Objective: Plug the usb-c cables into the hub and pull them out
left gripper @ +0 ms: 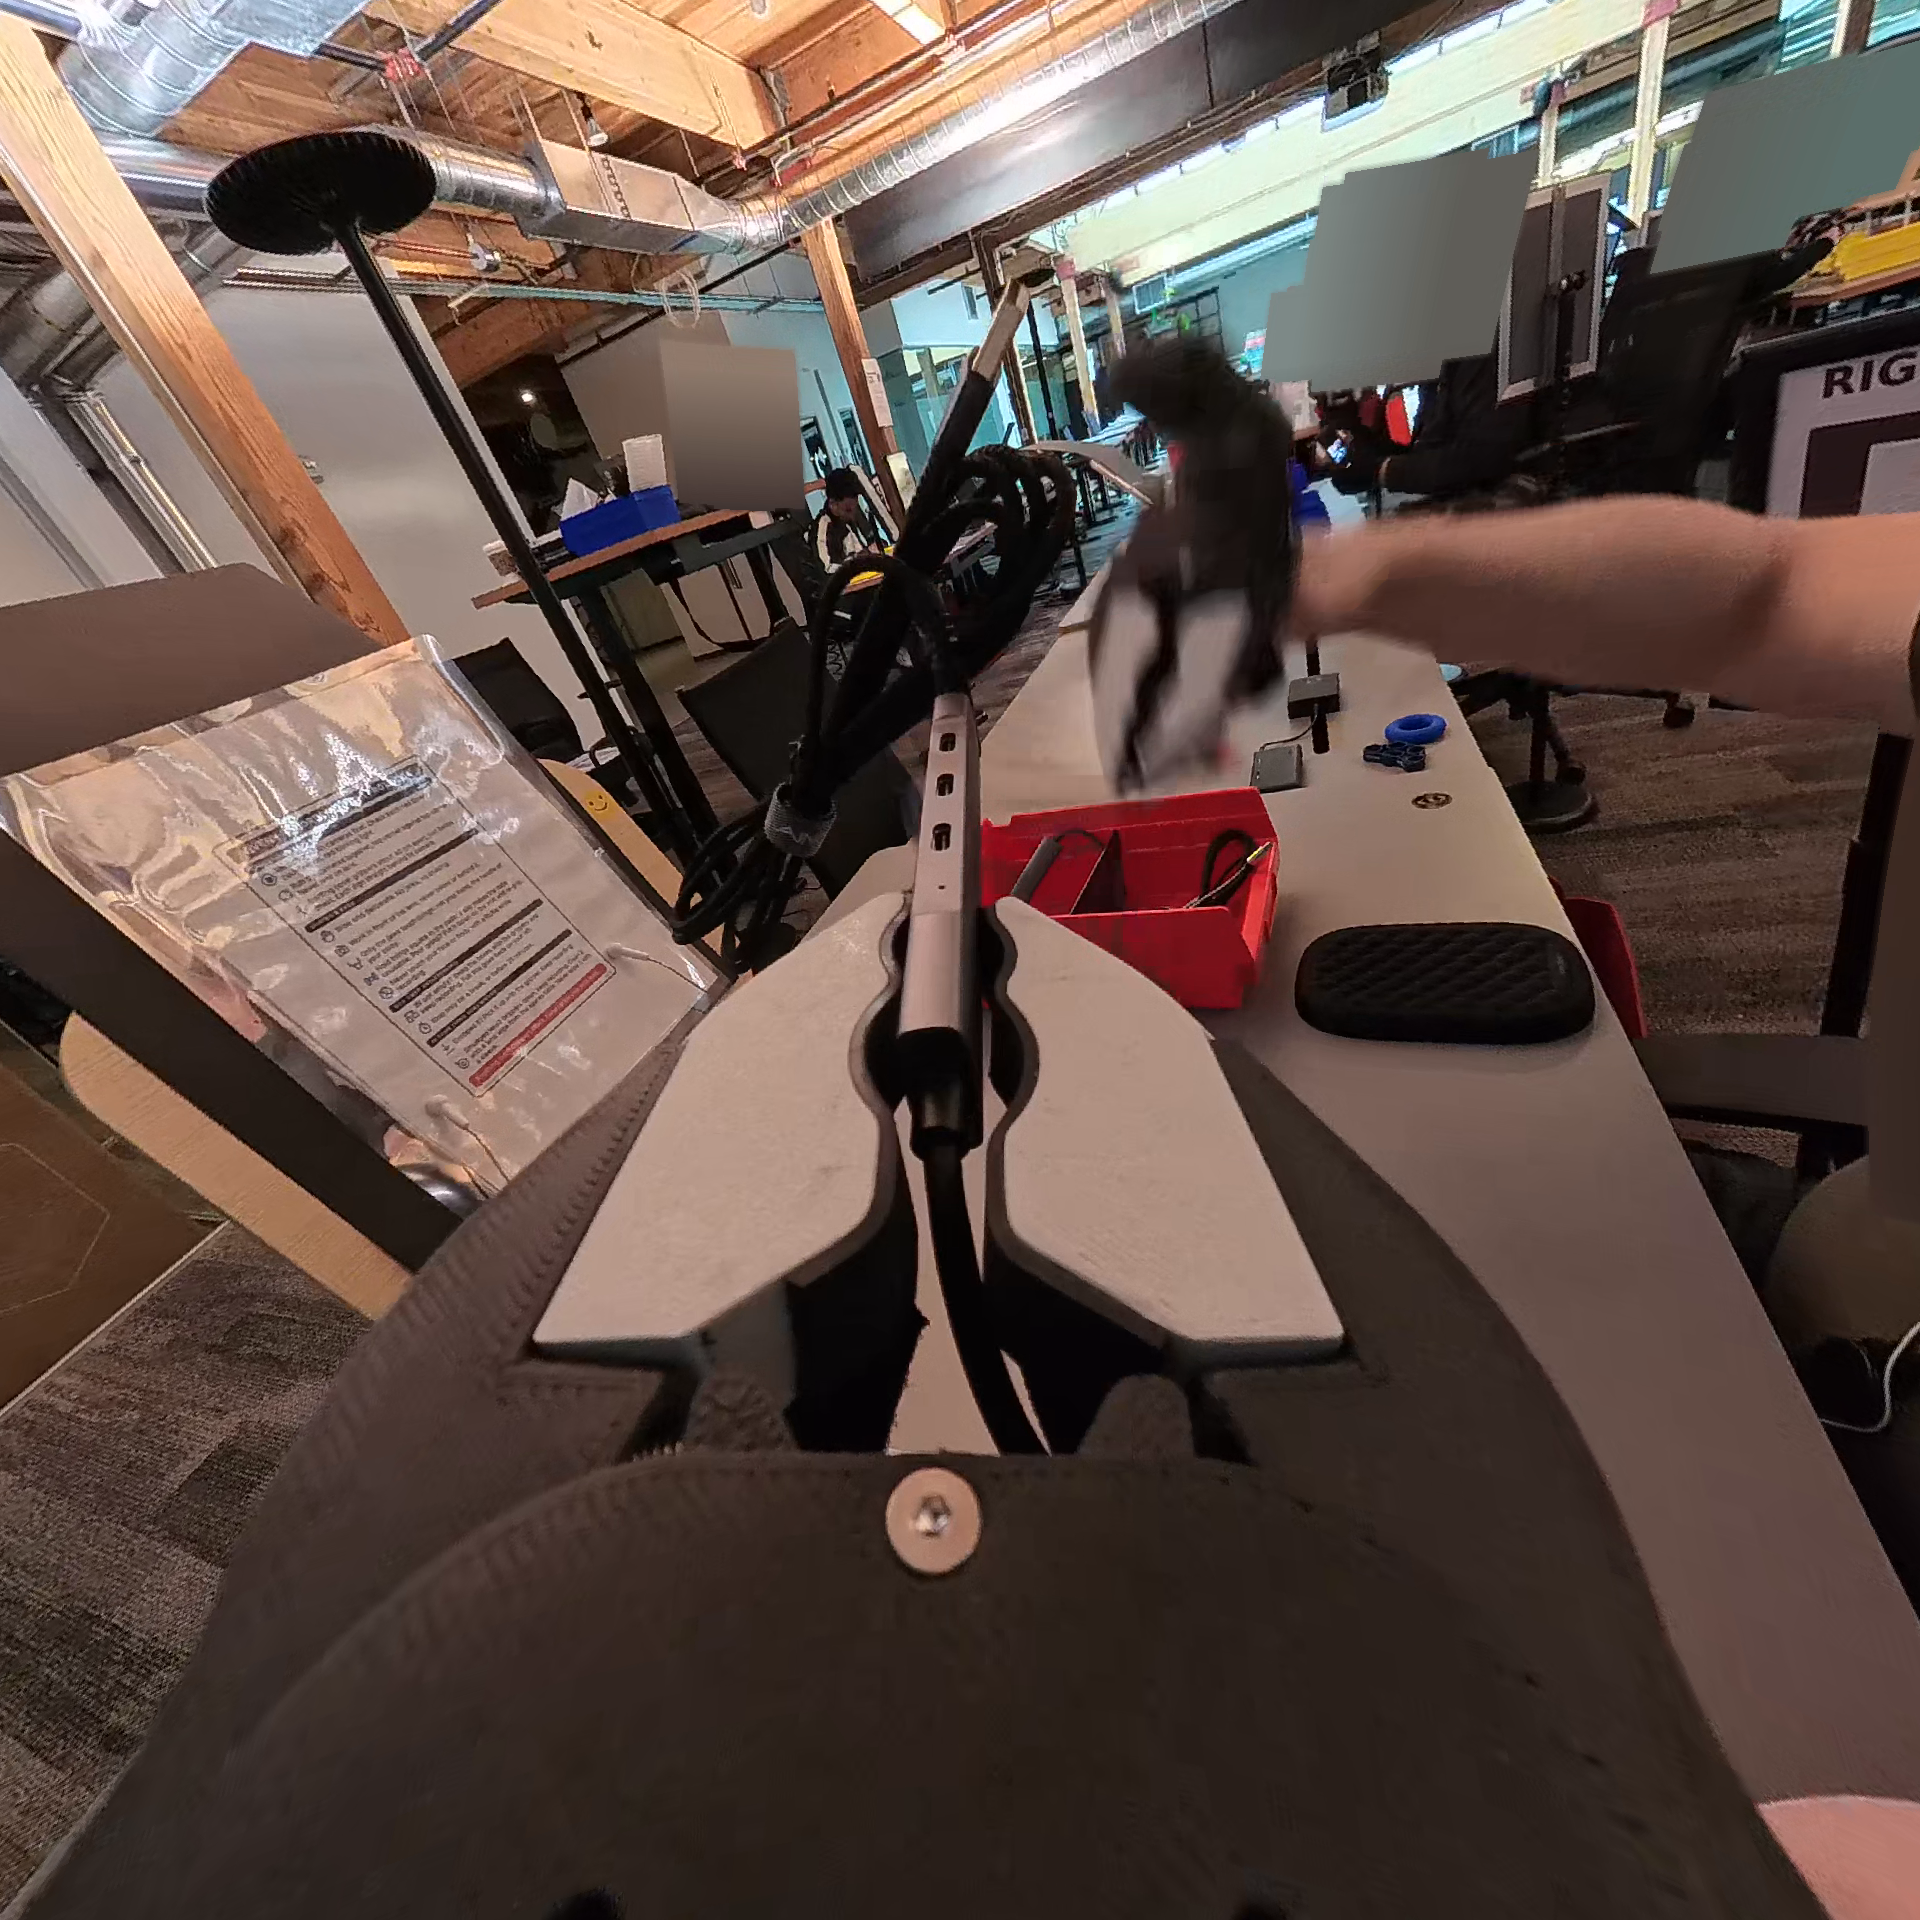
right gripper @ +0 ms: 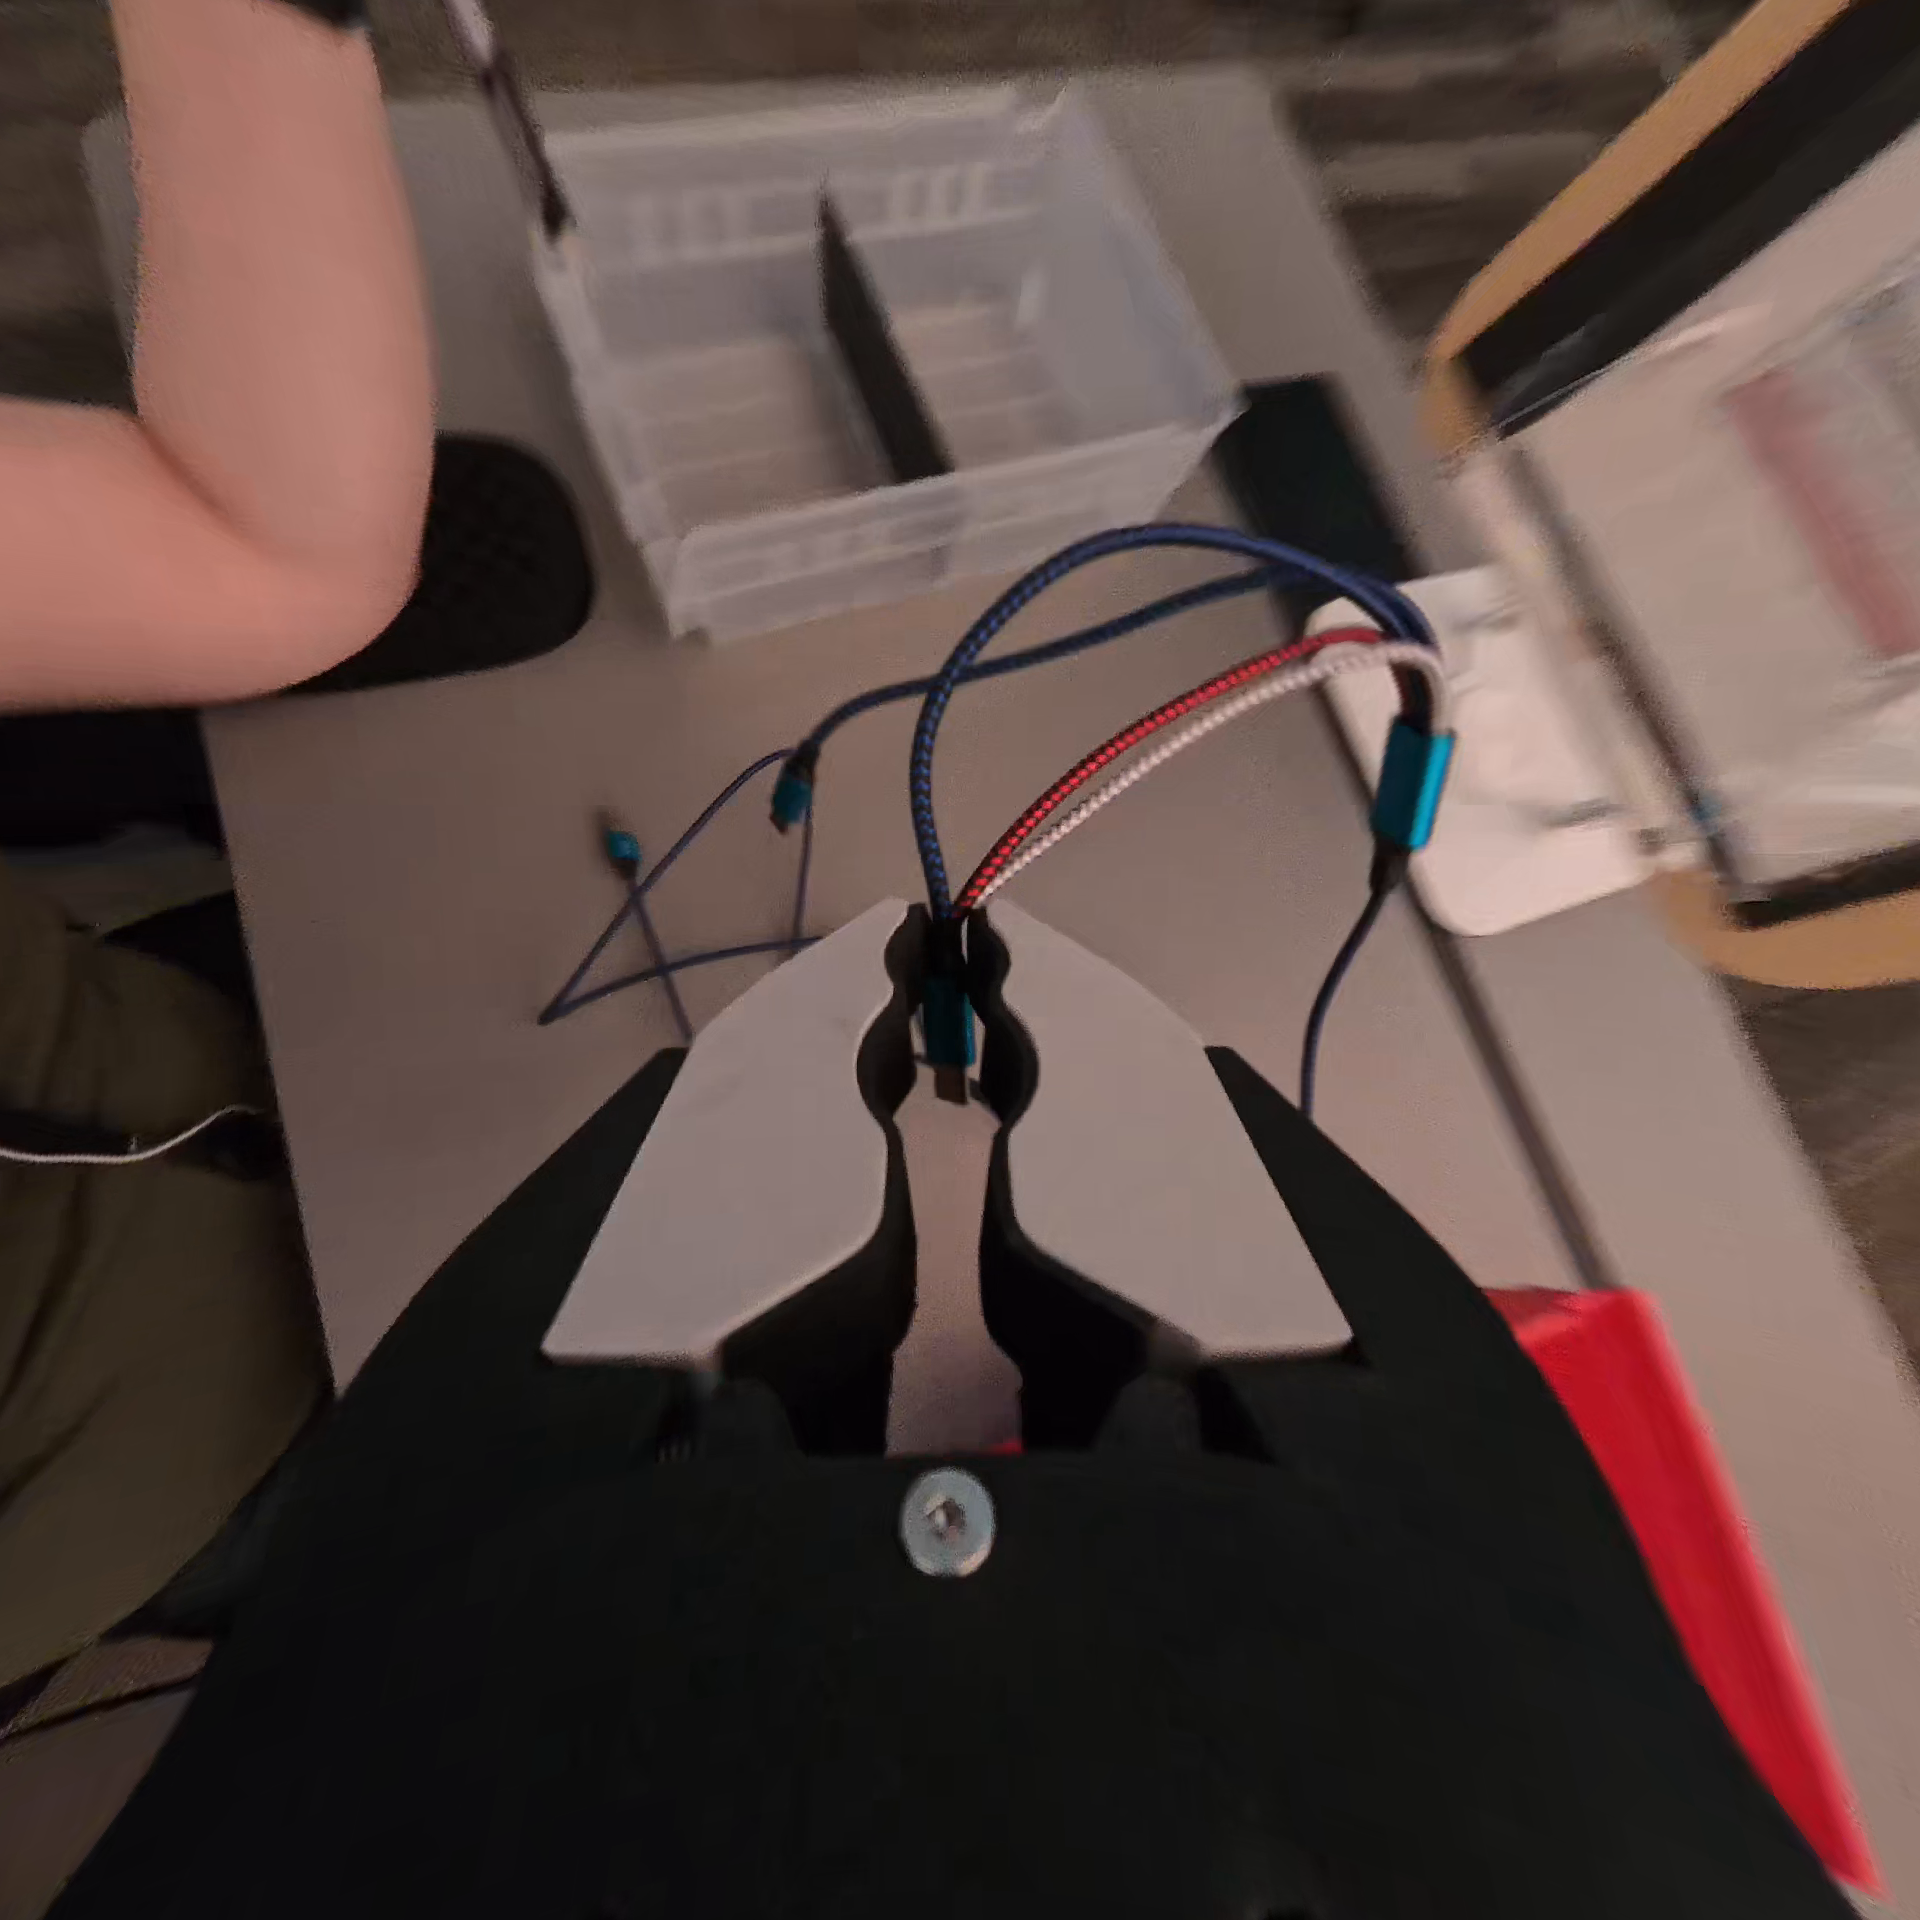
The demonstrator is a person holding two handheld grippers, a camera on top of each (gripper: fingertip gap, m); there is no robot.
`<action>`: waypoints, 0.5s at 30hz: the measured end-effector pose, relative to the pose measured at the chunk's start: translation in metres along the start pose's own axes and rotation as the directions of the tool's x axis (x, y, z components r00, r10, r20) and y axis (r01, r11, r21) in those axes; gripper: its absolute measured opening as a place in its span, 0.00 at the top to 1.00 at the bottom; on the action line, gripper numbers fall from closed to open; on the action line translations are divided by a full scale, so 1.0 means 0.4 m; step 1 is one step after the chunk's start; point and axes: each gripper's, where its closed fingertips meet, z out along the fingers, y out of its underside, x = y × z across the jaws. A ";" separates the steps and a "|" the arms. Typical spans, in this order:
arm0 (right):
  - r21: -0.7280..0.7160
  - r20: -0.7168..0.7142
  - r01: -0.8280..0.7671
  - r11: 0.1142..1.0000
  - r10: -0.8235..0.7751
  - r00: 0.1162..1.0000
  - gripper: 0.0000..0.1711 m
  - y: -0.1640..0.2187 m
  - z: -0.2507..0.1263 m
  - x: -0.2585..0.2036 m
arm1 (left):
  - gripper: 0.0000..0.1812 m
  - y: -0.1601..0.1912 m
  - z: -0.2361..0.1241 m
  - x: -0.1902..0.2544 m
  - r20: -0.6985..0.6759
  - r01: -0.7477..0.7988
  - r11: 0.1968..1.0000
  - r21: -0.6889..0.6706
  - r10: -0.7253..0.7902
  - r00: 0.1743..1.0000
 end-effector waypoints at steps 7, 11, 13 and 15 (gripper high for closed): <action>-0.164 0.250 0.009 0.986 0.033 0.968 0.95 0.222 0.337 -0.213 | 0.95 -0.001 -0.015 -0.007 0.010 0.009 1.000 0.013 -0.009 1.000; -0.191 0.332 -0.141 0.971 0.199 0.922 0.84 0.249 0.420 -0.297 | 0.95 0.001 -0.020 -0.011 0.013 0.013 1.000 0.014 -0.014 1.000; -0.251 0.363 -0.226 0.941 0.308 0.879 0.57 0.260 0.441 -0.333 | 0.95 0.001 -0.020 -0.012 0.012 0.012 1.000 0.016 -0.012 1.000; -0.311 0.341 -0.212 0.927 0.317 0.885 0.43 0.283 0.452 -0.352 | 0.95 -0.001 -0.021 -0.011 0.009 0.012 1.000 0.019 -0.012 1.000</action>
